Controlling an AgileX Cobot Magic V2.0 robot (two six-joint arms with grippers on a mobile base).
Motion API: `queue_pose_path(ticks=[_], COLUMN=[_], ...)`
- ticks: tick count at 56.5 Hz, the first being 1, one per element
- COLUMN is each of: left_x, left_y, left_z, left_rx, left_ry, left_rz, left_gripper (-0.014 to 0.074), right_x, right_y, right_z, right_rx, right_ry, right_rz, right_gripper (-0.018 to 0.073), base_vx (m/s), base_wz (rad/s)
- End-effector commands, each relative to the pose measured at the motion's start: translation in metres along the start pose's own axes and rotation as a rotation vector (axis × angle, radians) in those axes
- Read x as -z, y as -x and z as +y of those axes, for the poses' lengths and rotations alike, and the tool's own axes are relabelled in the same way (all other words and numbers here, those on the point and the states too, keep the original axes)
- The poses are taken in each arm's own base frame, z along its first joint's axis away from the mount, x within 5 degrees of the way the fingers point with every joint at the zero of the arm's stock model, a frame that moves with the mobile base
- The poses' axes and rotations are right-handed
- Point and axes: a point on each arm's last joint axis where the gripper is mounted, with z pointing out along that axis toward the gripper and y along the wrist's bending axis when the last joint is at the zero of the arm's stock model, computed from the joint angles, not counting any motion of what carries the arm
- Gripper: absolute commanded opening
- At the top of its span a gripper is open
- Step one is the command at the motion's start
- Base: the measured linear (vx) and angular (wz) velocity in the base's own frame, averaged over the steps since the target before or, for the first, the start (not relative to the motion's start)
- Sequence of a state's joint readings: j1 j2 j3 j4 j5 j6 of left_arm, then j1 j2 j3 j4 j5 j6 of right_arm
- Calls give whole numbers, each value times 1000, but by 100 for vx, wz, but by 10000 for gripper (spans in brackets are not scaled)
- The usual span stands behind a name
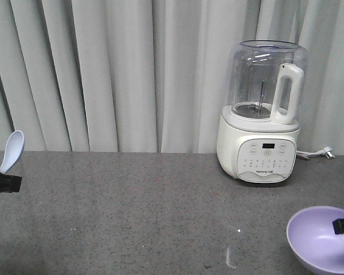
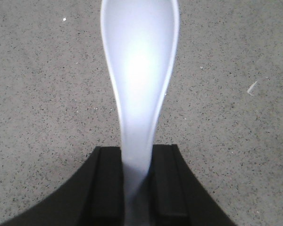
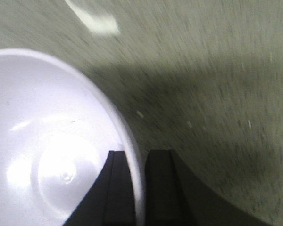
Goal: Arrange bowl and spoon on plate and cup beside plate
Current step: 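Grasp the lavender bowl rim with the right gripper and lift it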
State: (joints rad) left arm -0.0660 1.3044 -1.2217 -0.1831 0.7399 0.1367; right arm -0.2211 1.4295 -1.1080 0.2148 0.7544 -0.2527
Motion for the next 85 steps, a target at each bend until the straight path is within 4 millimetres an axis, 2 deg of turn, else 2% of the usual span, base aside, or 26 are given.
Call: queue_pose_path(ticks=[1, 2, 10, 11, 19, 23, 36, 42, 47, 60, 85], left_x=[20, 23, 35, 43, 67, 77, 116, 132, 140, 142, 139], left_y=[14, 14, -2, -13, -47, -65, -122, -138, -143, -144, -147], left_z=[-3, -3, -4, -5, -7, -7, -16, -16, -17, -17, -18], left_rx=[1, 1, -2, -16, -39, -47, -144, -148, -142, -144, -149], left_ry=[-1, 0, 1, 5, 17, 26, 23, 27, 22, 25, 12], left_rz=[-145, -157, -237, -282, -413, -467, -649, -748, -782, -792, -745], left_gripper=[0, 0, 0, 0, 0, 0, 0, 0, 0, 0, 1], right_x=[52, 63, 114, 134, 177, 187, 186, 184, 182, 176, 176], right_y=[17, 17, 12, 7, -11, -25, -88, -109, -119, -125, -125], right_z=[14, 19, 44, 52, 63, 66, 60, 56, 55, 54, 54], right_rx=[65, 103, 242, 274, 316, 335, 277, 259, 254, 249, 248], right_ry=[45, 53, 93, 106, 131, 131, 85, 62, 53, 53, 52], right_rz=[-261, -302, -489, -560, -685, -743, -938, -990, -1009, -999, -1001], right_gripper=[-10, -10, -8, -9, -9, -9, -9, -9, -9, -9, -9], base_vx=[0, 0, 0, 0, 0, 0, 0, 0, 0, 0, 0], base_wz=[0, 0, 0, 0, 0, 0, 0, 0, 0, 0, 0])
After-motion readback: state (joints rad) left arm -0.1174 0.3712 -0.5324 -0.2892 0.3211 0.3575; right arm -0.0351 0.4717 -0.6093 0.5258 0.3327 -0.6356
